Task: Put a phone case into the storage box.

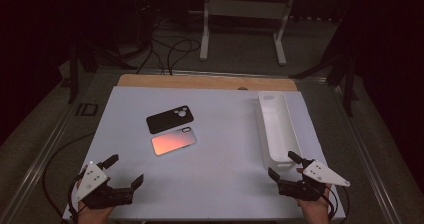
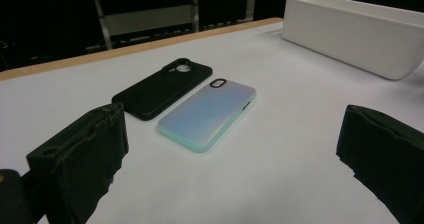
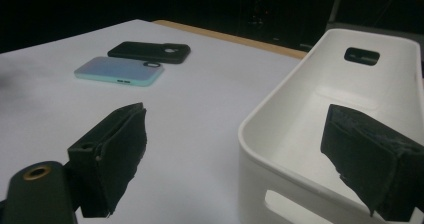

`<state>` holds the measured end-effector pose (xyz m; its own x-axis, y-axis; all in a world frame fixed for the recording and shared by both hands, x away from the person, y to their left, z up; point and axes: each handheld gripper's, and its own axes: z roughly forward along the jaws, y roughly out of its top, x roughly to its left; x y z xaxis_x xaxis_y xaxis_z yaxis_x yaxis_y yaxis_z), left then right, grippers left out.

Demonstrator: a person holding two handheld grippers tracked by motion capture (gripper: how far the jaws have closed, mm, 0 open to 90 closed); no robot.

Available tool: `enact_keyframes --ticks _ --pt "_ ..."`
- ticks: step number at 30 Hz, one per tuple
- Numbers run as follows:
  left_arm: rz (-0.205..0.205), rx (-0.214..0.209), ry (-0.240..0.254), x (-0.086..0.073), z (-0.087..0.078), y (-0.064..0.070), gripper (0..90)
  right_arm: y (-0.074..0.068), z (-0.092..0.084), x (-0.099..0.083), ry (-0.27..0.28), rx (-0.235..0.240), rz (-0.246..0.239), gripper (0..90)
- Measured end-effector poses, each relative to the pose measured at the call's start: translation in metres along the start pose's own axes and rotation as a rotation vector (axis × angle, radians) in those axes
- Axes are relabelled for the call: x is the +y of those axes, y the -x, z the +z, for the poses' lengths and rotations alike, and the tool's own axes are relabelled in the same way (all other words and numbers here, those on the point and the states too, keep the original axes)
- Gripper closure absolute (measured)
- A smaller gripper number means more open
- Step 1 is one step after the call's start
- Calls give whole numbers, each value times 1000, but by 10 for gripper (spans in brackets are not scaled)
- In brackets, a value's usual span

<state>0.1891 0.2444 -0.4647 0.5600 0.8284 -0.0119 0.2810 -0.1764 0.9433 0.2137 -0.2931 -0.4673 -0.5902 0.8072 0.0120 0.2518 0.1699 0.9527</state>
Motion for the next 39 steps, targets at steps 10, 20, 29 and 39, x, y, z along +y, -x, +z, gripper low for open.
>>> enact_keyframes --ticks 10,20,29,39 --pt "-9 14 2 -2 -4 -1 4 -2 2 -1 2 -5 -4 111" --pt "-22 18 12 1 -5 -1 4 -3 3 0 11 -10 -2 112" --pt "-34 22 12 5 -5 -2 4 -3 3 -1 13 -21 -3 113" --pt "14 27 -16 13 1 -3 4 -2 4 -1 20 -26 6 113"
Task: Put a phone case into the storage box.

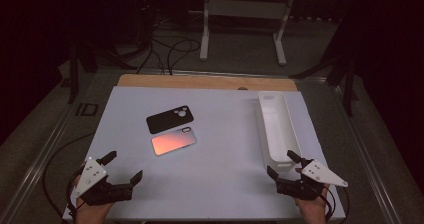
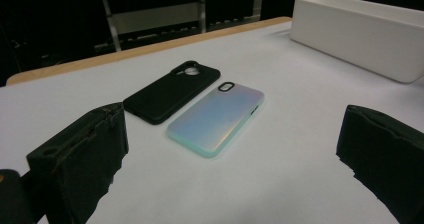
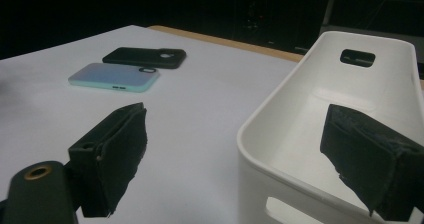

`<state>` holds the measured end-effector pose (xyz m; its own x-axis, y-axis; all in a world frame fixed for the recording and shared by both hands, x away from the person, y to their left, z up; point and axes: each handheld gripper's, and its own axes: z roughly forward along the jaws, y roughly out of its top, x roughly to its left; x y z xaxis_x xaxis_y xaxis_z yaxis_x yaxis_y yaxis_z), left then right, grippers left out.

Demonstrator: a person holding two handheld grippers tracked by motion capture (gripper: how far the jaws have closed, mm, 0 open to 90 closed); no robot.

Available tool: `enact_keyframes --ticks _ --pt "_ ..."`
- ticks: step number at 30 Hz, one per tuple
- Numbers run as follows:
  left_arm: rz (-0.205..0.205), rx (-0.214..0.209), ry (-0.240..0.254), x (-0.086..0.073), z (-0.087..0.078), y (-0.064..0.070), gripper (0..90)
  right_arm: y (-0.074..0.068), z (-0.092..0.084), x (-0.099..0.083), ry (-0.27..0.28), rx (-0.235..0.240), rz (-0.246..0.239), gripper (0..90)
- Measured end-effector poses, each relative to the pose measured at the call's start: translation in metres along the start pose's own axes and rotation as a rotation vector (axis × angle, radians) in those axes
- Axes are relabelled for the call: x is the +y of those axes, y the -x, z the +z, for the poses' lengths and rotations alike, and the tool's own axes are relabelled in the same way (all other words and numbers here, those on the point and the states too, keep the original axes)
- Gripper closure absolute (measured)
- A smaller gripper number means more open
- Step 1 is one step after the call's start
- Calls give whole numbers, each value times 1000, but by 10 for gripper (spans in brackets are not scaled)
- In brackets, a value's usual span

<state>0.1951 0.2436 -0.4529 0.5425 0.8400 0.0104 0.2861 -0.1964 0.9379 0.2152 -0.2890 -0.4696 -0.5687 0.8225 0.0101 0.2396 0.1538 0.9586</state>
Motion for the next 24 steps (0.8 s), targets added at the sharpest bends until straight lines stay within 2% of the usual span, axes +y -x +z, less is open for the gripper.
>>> enact_keyframes --ticks 12,24 --pt "12 -1 -20 9 14 -5 4 -1 1 0 4 -4 1 113" --pt "20 -3 -14 15 24 -9 4 -1 1 0 5 -12 -2 114"
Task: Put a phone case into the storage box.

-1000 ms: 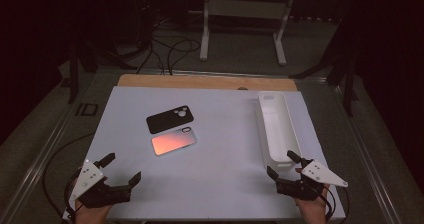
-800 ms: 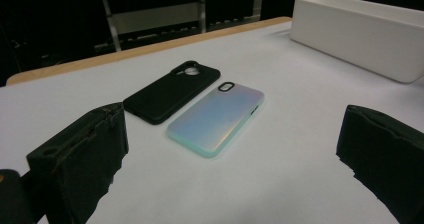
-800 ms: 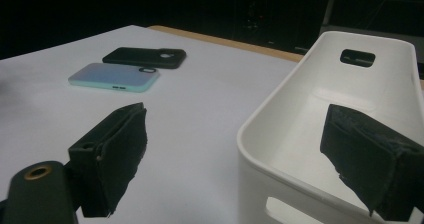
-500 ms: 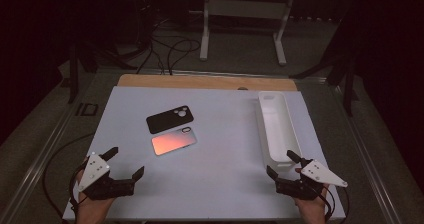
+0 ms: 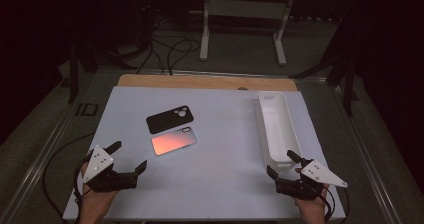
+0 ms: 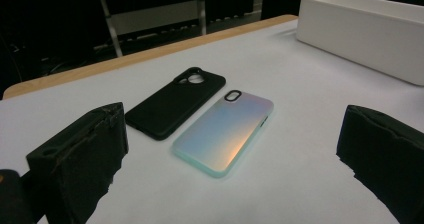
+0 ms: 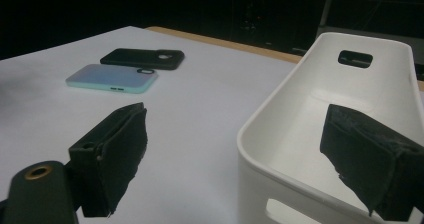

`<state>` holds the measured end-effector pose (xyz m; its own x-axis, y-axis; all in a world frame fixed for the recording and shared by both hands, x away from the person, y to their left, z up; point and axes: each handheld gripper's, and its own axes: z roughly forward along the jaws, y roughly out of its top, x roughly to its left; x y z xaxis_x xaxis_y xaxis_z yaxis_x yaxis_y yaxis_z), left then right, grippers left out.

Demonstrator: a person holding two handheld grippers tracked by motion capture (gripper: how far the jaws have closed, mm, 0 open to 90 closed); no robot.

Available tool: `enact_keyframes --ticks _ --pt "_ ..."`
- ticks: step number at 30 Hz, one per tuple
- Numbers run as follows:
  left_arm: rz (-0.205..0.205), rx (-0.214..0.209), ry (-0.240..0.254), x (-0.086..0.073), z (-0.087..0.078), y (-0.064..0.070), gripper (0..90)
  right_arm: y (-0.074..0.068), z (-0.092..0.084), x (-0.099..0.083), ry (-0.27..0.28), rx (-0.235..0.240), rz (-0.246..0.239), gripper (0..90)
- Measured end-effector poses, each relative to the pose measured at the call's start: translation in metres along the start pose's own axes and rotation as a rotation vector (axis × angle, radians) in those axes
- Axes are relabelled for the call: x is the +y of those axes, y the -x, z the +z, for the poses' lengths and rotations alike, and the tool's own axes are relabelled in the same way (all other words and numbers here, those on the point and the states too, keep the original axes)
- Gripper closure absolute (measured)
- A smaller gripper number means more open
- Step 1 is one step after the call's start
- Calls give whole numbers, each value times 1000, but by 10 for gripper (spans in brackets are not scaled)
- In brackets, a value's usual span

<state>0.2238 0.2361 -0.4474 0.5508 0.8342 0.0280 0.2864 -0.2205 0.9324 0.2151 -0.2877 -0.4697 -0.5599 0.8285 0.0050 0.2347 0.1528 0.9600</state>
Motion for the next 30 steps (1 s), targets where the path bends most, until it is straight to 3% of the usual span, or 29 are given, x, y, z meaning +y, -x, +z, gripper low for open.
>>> enact_keyframes --ticks 11,22,30 --pt "8 -21 -30 7 22 -5 4 0 0 0 -2 -1 1 114" --pt "-9 -31 -63 14 40 -11 16 0 0 -1 -4 -2 1 115" --pt "-14 -7 -97 15 52 -17 26 0 1 -1 -4 -1 4 116"
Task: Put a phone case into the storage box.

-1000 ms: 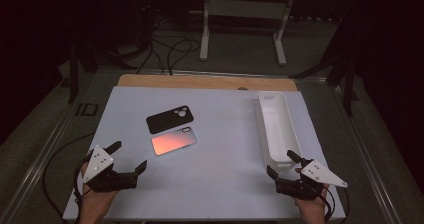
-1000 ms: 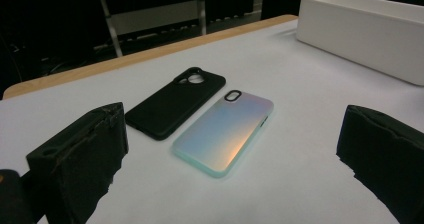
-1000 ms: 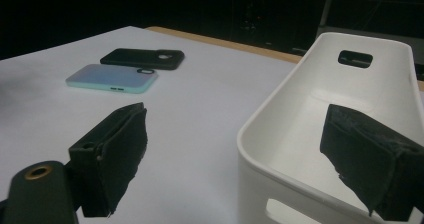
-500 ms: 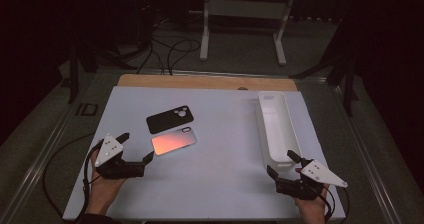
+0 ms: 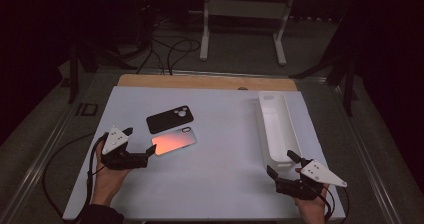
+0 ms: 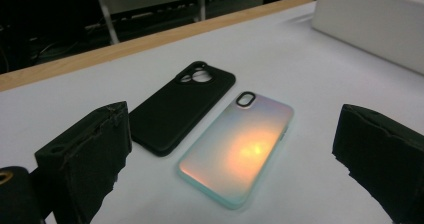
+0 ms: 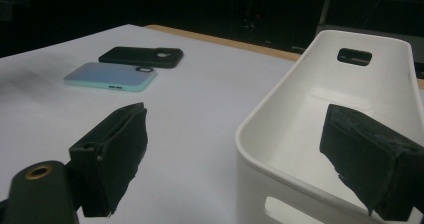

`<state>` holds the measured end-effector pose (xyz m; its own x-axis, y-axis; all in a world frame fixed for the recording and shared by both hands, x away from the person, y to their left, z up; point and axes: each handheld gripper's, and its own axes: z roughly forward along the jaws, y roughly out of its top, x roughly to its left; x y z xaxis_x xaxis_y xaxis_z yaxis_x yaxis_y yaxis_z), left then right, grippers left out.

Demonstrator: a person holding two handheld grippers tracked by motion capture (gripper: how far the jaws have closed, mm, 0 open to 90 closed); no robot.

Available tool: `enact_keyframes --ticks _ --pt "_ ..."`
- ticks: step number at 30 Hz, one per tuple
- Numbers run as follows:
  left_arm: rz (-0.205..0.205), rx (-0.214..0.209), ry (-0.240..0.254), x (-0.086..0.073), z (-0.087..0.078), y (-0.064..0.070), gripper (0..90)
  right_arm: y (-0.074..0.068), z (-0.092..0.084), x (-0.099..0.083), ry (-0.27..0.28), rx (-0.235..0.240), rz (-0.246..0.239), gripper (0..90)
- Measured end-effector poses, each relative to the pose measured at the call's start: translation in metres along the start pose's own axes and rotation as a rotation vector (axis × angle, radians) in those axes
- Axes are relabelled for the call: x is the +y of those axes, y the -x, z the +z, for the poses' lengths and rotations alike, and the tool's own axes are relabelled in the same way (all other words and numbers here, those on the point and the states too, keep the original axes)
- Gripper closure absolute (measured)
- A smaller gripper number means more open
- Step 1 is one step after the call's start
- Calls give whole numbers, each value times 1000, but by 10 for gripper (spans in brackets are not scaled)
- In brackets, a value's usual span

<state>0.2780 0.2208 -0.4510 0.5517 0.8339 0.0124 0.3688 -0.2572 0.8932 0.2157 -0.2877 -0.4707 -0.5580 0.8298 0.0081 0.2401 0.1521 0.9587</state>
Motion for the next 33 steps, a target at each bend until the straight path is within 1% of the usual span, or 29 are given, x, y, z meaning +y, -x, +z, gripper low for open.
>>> enact_keyframes --ticks 1,2,4,7,8,12,15,18,19,20,22,23,25,28,30,33 --pt "0 0 0 0 0 0 25 0 0 0 0 0 0 116" --pt "2 1 -14 1 4 -1 25 0 0 0 -1 0 0 116" --pt "1 -1 -16 2 6 -1 26 0 0 0 -2 -1 1 116" --pt "5 -23 -22 4 10 -1 35 1 0 0 -1 -2 0 116" --pt "9 -18 -27 4 11 0 35 1 0 0 -1 -2 0 116" --pt "11 -20 -33 5 14 0 53 1 -1 0 -2 -4 0 116" --pt "1 5 -43 5 20 -3 80 1 -1 0 -2 -5 1 116" --pt "-6 13 -46 5 22 -5 104 1 -1 0 -2 -5 0 116" --pt "-5 30 -47 5 24 -5 130 1 0 0 -4 -5 -2 116" --pt "-3 34 -47 6 24 -6 145 1 0 0 -4 -4 -2 116" --pt "-11 40 -46 6 26 -7 158 0 0 0 -4 -4 -2 116" --pt "-24 44 -50 7 28 -9 176 0 0 0 -5 -3 -1 116" --pt "-23 42 -51 7 29 -10 237 0 0 0 -6 -4 -2 116" --pt "-25 27 -60 9 34 -12 375 0 0 0 -7 -4 -5 116" --pt "-28 13 -67 12 39 -15 452 0 0 0 -6 -3 -1 116" --pt "-27 12 -81 13 43 -17 577 0 0 0 -7 -3 -1 116"
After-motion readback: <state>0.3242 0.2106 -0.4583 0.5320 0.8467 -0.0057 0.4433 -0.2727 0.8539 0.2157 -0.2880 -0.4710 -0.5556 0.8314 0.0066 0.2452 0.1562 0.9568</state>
